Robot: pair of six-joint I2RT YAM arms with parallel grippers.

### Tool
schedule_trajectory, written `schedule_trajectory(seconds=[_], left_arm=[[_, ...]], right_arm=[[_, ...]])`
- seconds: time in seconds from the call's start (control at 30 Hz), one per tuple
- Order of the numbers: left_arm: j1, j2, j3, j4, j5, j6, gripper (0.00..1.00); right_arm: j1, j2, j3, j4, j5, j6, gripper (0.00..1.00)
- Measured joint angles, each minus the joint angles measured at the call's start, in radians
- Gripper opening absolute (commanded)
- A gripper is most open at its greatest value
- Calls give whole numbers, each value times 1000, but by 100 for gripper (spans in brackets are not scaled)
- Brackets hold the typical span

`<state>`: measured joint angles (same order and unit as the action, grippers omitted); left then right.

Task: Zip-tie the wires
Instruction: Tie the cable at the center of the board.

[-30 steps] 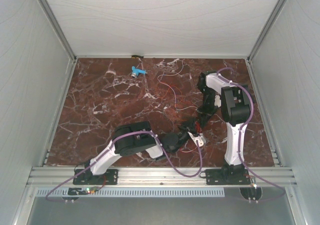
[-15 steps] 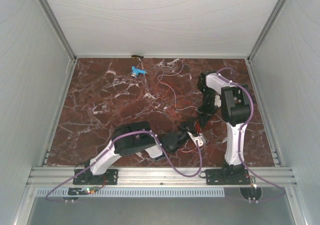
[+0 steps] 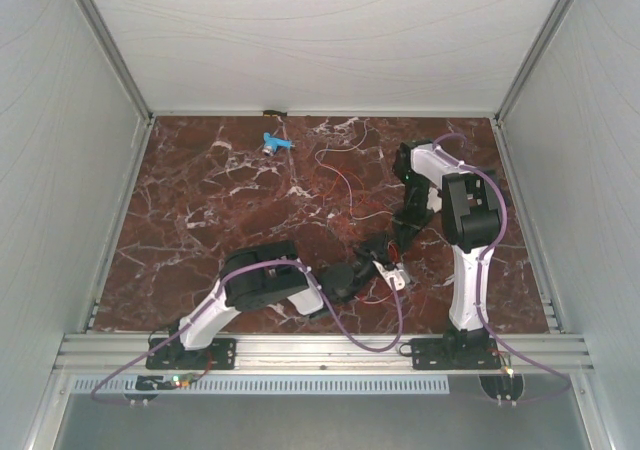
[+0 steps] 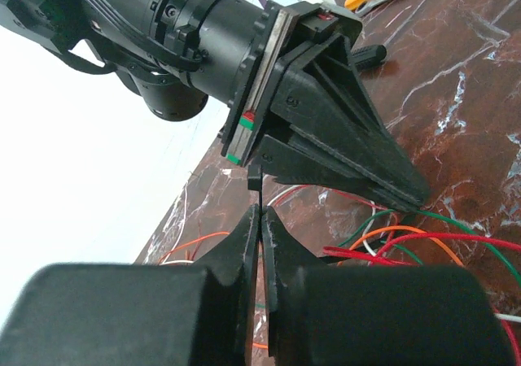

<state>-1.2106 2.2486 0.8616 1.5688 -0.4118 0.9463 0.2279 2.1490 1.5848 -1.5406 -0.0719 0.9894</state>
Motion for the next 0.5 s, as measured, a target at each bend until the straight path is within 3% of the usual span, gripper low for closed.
schedule_trajectory(seconds=[0.5], left_arm=[[30, -160, -173, 0, 7, -5, 0]], right_arm=[[93, 2, 95, 0, -65, 55, 0]])
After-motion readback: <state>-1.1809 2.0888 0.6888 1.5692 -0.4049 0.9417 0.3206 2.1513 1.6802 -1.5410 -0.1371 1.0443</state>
